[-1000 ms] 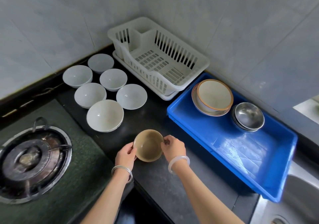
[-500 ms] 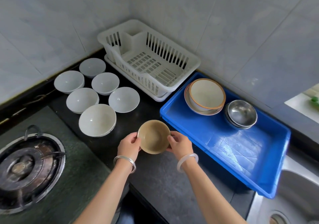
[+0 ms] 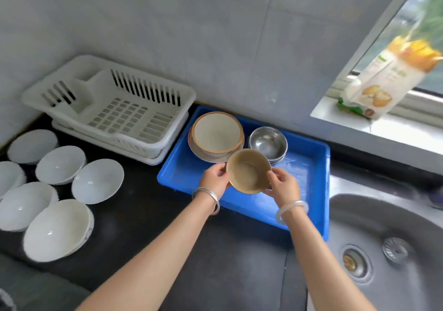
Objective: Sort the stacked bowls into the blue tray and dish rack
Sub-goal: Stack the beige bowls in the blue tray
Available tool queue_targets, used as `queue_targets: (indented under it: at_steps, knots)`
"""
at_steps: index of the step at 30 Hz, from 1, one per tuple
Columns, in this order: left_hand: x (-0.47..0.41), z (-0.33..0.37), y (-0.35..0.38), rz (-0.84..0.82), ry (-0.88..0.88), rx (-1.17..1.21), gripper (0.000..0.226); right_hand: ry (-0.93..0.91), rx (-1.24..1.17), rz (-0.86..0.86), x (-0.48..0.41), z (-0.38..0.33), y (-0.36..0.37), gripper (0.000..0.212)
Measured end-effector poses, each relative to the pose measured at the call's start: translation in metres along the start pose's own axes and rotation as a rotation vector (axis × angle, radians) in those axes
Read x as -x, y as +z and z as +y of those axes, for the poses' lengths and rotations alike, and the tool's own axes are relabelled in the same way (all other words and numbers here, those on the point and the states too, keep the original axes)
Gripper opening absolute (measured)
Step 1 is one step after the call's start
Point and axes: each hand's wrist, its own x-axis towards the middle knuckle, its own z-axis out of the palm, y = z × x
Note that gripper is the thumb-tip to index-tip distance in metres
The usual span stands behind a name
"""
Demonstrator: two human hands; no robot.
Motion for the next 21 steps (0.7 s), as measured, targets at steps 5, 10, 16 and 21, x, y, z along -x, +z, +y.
queue_targets:
  at_steps: [5, 10, 16, 21]
  knots:
    - [-0.021, -0.002, 0.066, -0.115, -0.118, 0.084, 0.027, 0.089, 0.044, 0.212, -0.023, 0.025, -0.043, 0.014]
    - [-0.038, -0.013, 0.115, -0.171, -0.229, 0.077, 0.026, 0.171, 0.048, 0.360, -0.041, 0.048, -0.064, 0.018]
    - [-0.053, -0.030, 0.145, -0.164, -0.255, 0.150, 0.032, 0.298, -0.043, 0.372, -0.059, 0.060, -0.064, 0.022]
    - [-0.061, -0.043, 0.161, -0.155, -0.235, 0.144, 0.037, 0.342, -0.133, 0.409, -0.074, 0.068, -0.059, 0.027]
